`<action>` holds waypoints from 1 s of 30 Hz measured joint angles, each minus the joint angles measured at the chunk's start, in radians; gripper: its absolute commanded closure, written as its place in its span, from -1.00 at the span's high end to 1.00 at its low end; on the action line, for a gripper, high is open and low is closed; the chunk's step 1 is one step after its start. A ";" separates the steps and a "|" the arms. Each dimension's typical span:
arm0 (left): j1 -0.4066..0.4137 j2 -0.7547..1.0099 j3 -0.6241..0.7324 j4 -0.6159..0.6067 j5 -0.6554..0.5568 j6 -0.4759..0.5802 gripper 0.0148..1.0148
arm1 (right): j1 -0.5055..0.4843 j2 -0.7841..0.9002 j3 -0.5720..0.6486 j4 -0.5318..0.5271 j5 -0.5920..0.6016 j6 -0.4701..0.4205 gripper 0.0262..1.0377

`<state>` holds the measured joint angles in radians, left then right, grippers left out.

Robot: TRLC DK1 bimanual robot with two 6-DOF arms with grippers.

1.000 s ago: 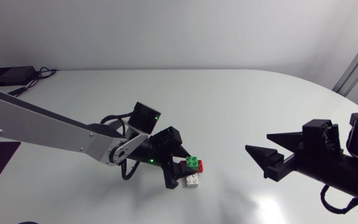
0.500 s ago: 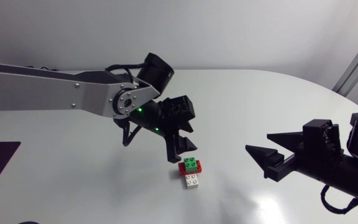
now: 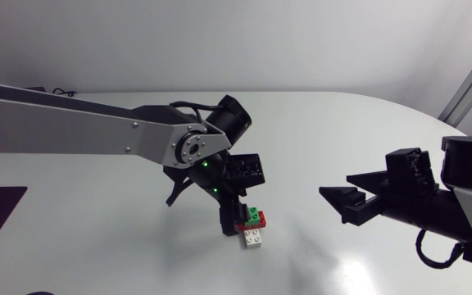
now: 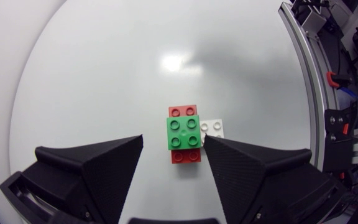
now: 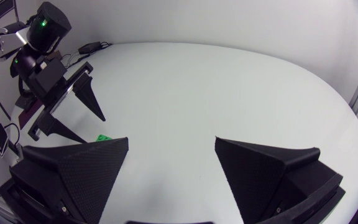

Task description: Separate the duplo bricks

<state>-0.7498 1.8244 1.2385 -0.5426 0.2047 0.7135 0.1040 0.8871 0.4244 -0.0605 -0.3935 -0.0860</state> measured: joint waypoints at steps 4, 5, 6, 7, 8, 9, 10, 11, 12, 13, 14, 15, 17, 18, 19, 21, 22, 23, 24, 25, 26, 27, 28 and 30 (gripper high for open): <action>-0.016 0.017 0.010 -0.020 -0.024 -0.020 0.34 | 0.001 -0.004 0.000 0.000 0.000 0.010 0.93; -0.021 0.022 0.013 -0.022 -0.026 -0.027 0.34 | 0.001 -0.008 0.000 -0.002 0.000 0.012 0.93; -0.026 0.026 0.018 -0.023 -0.026 -0.032 0.33 | 0.001 -0.013 0.000 -0.004 0.000 0.012 0.93; -0.032 0.029 0.021 -0.026 -0.027 -0.035 0.34 | 0.001 -0.019 0.000 -0.008 0.000 0.013 0.93; -0.036 0.031 0.024 -0.029 -0.027 -0.039 0.34 | 0.001 -0.023 0.000 -0.009 0.000 0.016 0.93; -0.040 0.032 0.025 -0.030 -0.027 -0.045 0.34 | 0.001 -0.027 0.000 -0.010 0.000 0.016 0.93; -0.045 0.032 0.026 -0.031 -0.027 -0.050 0.34 | 0.001 -0.030 0.000 -0.012 0.000 0.016 0.93; -0.049 0.033 0.028 -0.031 -0.029 -0.053 0.33 | 0.001 -0.033 0.000 -0.015 0.000 0.016 0.93; -0.053 0.034 0.029 -0.031 -0.029 -0.053 0.33 | 0.001 -0.035 0.000 -0.016 0.000 0.016 0.93; -0.056 0.036 0.031 -0.034 -0.030 -0.057 0.33 | 0.001 -0.038 0.000 -0.016 0.000 0.018 0.93; -0.059 0.037 0.031 -0.034 -0.030 -0.057 0.33 | 0.001 -0.042 0.000 -0.018 0.000 0.019 0.93; -0.061 0.039 0.031 -0.034 -0.030 -0.058 0.32 | 0.001 -0.045 0.000 -0.019 0.000 0.019 0.93; -0.063 0.045 0.031 -0.034 -0.031 -0.060 0.25 | 0.002 -0.053 0.000 -0.021 0.000 0.019 0.93; -0.063 0.050 0.032 -0.035 -0.035 -0.060 0.19 | 0.002 -0.056 0.000 -0.024 0.000 0.019 0.93; -0.063 0.055 0.032 -0.034 -0.041 -0.060 0.15 | 0.002 -0.060 0.000 -0.027 0.000 0.019 0.93; -0.063 0.069 0.034 -0.034 -0.052 -0.060 0.10 | 0.002 -0.069 0.000 -0.039 0.000 0.019 0.93; -0.063 0.077 0.034 -0.034 -0.056 -0.061 0.04 | 0.002 -0.074 0.000 -0.042 0.000 0.019 0.93; -0.063 0.084 0.035 -0.035 -0.056 -0.061 -0.02 | 0.002 -0.079 0.000 -0.042 0.000 0.019 0.93; -0.063 0.092 0.036 -0.035 -0.060 -0.061 -0.07 | 0.002 -0.084 -0.001 -0.042 0.000 0.019 0.93; -0.063 0.096 0.037 -0.035 -0.060 -0.061 -0.14 | 0.002 -0.089 -0.002 -0.043 0.000 0.019 0.93; -0.063 0.102 0.037 -0.035 -0.060 -0.061 -0.24 | 0.002 -0.094 -0.002 -0.044 0.000 0.019 0.93; -0.063 0.106 0.037 -0.035 -0.060 -0.064 -0.34 | 0.002 -0.100 -0.003 -0.045 0.000 0.019 0.93; -0.063 0.110 0.039 -0.035 -0.060 -0.072 -0.49 | 0.002 -0.104 -0.003 -0.045 0.000 0.019 0.93; -0.063 0.120 0.047 -0.035 -0.060 -0.086 -0.82 | 0.004 -0.113 -0.004 -0.045 0.000 0.019 0.93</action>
<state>-0.8127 1.9442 1.2850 -0.5774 0.1452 0.6273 0.1078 0.7746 0.4202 -0.1055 -0.3935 -0.0673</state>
